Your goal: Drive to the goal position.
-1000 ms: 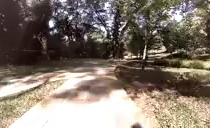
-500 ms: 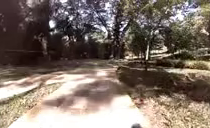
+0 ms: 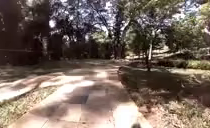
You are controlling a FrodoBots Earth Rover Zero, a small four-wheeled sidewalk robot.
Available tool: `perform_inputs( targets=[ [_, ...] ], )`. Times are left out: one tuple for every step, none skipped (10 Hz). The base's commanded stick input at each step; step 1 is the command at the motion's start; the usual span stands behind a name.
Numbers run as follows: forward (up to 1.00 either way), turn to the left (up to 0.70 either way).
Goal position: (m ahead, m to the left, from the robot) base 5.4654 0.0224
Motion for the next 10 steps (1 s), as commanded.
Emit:
perform_inputs(
  targets=[
    [0.5,0.0],
    [0.5,0.0],
    [0.5,0.0],
    [0.5,0.0],
    [0.5,0.0],
    [0.5,0.0],
    [0.5,0.0],
    [0.5,0.0],
    [0.5,0.0],
    [0.5,0.0]
  ],
)
